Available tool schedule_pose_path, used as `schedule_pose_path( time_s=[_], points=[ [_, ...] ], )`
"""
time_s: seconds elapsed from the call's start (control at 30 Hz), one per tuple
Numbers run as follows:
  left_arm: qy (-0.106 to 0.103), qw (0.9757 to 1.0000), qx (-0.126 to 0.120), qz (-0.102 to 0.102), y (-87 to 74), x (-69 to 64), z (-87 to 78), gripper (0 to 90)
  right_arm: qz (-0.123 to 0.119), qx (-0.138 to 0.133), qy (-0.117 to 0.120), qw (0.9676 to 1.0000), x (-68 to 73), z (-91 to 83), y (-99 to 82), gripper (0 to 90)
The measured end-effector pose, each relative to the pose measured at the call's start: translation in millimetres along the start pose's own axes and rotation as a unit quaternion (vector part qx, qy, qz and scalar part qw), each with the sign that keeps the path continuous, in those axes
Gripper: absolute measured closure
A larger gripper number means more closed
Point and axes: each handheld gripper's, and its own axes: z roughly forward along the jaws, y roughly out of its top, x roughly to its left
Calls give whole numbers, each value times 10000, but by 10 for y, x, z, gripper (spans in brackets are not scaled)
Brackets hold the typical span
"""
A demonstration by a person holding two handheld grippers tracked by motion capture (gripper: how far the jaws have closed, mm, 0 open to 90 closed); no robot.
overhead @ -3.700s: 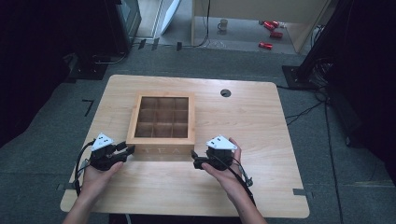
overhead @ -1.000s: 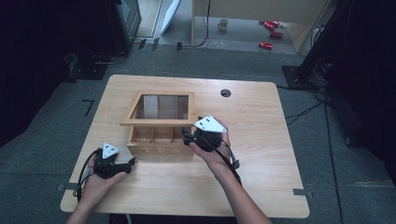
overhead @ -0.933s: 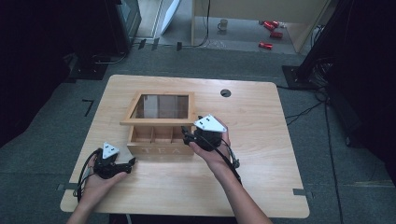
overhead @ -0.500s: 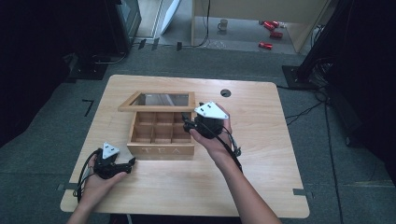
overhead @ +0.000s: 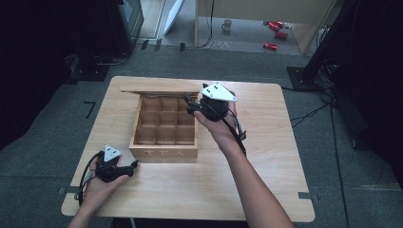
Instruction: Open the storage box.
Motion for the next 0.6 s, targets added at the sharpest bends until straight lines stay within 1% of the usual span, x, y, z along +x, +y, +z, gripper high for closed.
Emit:
schedule_pose_path(
  time_s=[0.07, 0.13, 0.2, 0.3, 0.37, 0.43, 0.53, 0.57, 0.6],
  points=[
    [-9, 10000, 9, 10, 0, 3, -2, 166, 8, -25, -11, 10000, -30, 41, 24, 314],
    [-13, 10000, 4, 0, 0, 4, -2, 167, -23, 18, -67, 10000, -63, 95, 33, 314],
    [-14, 10000, -2, -6, -1, 5, -3, 168, -10, 56, -71, 10000, -104, 153, 29, 316],
    [-21, 10000, -1, -7, -1, 7, -4, 168, -1, 110, 8, 9999, -163, 240, 20, 338],
    [-30, 10000, -1, -13, -1, 9, -5, 168, -48, 178, -22, 9998, -196, 301, 11, 335],
    [-38, 10000, 1, -12, -1, 12, -6, 168, -36, 208, 84, 9997, -218, 352, -4, 348],
    [-47, 10000, -3, -19, -1, 13, -6, 168, -144, 194, 159, 9996, -215, 408, -21, 400],
    [-47, 10000, -3, -19, -1, 13, -6, 169, -144, 194, 159, 9996, -215, 408, -21, 400],
    [-49, 10000, 1, -21, -1, 14, -7, 168, -192, 150, 254, 9994, -210, 434, -32, 473]
  ],
)
